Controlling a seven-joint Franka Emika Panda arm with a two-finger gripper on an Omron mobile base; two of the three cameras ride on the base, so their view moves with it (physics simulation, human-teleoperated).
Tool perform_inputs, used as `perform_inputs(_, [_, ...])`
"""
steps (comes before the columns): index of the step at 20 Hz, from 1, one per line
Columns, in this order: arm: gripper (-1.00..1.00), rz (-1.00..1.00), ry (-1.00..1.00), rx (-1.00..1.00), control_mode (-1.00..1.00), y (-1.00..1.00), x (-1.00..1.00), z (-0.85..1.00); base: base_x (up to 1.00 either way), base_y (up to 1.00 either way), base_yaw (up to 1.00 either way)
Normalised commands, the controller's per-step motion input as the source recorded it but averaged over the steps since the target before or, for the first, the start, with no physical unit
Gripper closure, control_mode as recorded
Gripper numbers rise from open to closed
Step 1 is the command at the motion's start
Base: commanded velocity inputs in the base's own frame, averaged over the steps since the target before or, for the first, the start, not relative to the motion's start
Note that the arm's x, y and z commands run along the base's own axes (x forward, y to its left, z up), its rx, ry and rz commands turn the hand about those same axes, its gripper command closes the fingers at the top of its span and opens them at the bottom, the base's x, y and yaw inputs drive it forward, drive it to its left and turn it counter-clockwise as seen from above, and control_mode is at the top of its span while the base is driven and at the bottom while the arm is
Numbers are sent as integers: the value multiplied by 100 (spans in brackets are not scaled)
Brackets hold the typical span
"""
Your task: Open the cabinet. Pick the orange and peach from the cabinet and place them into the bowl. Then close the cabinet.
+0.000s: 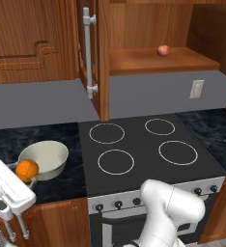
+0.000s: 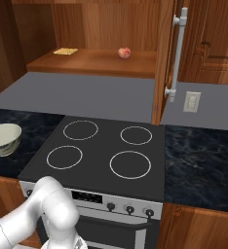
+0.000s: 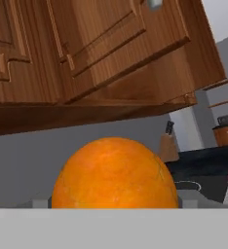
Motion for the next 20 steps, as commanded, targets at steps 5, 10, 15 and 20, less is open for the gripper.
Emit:
perform_inputs(5, [100,0,0,15,-100,-12,76,57,0,0,0])
perform_inputs(10, [100,0,8,22,-100,-5,53,28,0,0,0])
perform_inputs(15, [100,1,19,23,-100,-6,47,15,0,0,0])
perform_inputs(20, [100,2,28,8,-100,0,53,-8,0,0,0])
